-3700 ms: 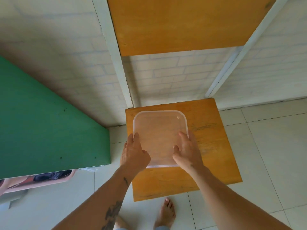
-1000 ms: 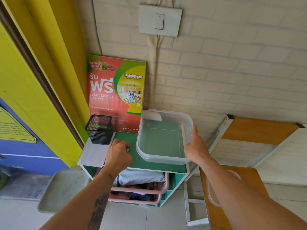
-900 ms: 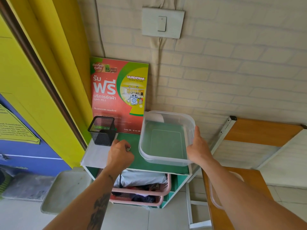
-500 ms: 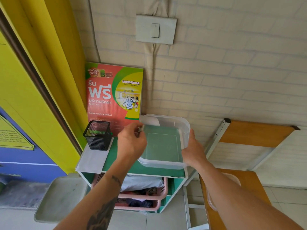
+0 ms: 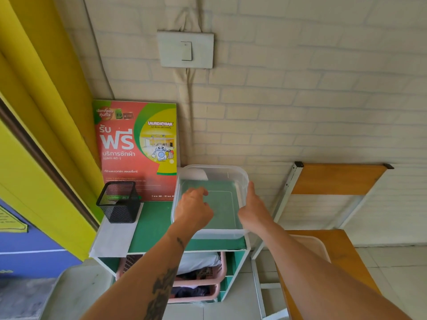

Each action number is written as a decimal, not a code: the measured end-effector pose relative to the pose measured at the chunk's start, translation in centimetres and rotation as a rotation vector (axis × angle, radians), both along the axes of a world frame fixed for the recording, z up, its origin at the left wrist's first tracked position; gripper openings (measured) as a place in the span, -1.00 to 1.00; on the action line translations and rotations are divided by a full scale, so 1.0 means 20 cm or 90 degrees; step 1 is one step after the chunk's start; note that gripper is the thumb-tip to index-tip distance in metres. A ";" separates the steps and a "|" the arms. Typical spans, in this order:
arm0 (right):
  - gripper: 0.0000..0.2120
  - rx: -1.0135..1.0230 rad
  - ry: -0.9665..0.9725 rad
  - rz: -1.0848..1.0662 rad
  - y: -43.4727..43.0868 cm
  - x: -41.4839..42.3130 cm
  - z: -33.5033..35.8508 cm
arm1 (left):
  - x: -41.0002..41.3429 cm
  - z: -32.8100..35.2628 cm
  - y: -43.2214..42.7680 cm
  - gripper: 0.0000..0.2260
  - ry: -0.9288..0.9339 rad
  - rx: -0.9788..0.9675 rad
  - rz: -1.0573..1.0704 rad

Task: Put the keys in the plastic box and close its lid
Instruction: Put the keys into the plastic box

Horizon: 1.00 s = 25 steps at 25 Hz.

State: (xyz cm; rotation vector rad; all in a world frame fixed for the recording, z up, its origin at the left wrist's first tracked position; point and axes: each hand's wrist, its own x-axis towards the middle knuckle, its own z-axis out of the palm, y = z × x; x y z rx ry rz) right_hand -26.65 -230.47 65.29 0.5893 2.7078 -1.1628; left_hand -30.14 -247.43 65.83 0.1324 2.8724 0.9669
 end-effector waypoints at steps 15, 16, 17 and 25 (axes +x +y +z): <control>-0.25 -0.028 0.047 0.020 0.14 0.05 0.06 | 0.04 0.07 0.02 -0.67 0.000 0.055 0.027; -0.26 -0.019 0.052 0.019 0.17 0.07 0.07 | 0.04 0.08 0.03 -0.68 -0.002 0.070 0.018; -0.27 -0.012 0.058 0.019 0.21 0.09 0.08 | 0.04 0.09 0.05 -0.69 -0.003 0.084 0.007; -0.39 -0.008 0.103 0.014 0.63 0.32 0.15 | 0.16 0.18 0.45 -0.74 0.004 0.160 -0.098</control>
